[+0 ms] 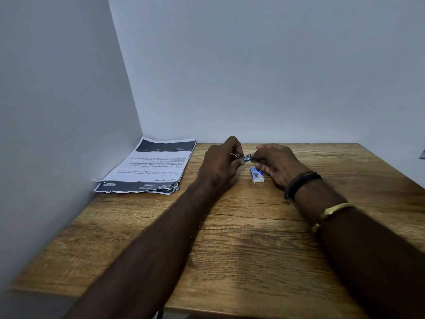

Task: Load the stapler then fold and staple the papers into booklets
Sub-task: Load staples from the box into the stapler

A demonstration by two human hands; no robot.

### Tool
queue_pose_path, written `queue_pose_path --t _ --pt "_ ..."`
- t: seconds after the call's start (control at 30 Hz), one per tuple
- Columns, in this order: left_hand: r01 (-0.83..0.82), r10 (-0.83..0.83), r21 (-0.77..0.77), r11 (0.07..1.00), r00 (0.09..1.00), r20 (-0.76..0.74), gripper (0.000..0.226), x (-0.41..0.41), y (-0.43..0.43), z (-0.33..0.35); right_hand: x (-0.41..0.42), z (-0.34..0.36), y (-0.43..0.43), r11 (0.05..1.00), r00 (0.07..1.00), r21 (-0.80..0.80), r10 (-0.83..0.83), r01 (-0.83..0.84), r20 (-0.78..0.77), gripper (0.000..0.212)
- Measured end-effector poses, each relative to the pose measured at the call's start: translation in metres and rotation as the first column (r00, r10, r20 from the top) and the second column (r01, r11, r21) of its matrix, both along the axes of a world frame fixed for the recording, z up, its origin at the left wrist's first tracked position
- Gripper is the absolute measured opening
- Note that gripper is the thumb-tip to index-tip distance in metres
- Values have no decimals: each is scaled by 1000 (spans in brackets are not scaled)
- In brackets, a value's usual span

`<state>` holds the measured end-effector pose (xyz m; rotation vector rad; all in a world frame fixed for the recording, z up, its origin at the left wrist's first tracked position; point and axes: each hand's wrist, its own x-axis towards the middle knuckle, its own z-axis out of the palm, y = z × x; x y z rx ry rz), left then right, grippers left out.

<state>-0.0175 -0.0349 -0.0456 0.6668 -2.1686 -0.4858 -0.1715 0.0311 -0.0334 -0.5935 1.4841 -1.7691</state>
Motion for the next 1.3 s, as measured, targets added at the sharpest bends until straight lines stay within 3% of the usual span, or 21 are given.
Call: queue_pose_path --t 0.47,0.7,0.8,0.9,1.0,1.13,1.3 --pt "-26 26 -11 1000 998 50 28 0 4 -2 4 1 -3 995 993 101 -10 22 -116 35" --pt "-69 68 14 998 996 49 27 -3 6 -2 5 5 -2 997 999 56 -45 45 -1 9" --pt "-92 91 22 996 995 47 27 -3 6 -2 3 1 -4 988 985 93 -115 127 -127 14" --pt "-117 115 27 993 992 55 27 -3 7 -1 8 -2 -1 945 827 130 -192 302 -528 13" --pt "-135 133 34 990 989 69 26 -3 8 0 15 -2 3 920 617 87 -184 382 -766 16" --pt "-142 139 29 989 986 91 25 -4 10 0 25 2 5 913 500 131 -88 387 -861 14" --pt "-133 134 -18 991 985 108 24 -6 13 1 28 8 2 876 479 223 -10 428 -878 21"
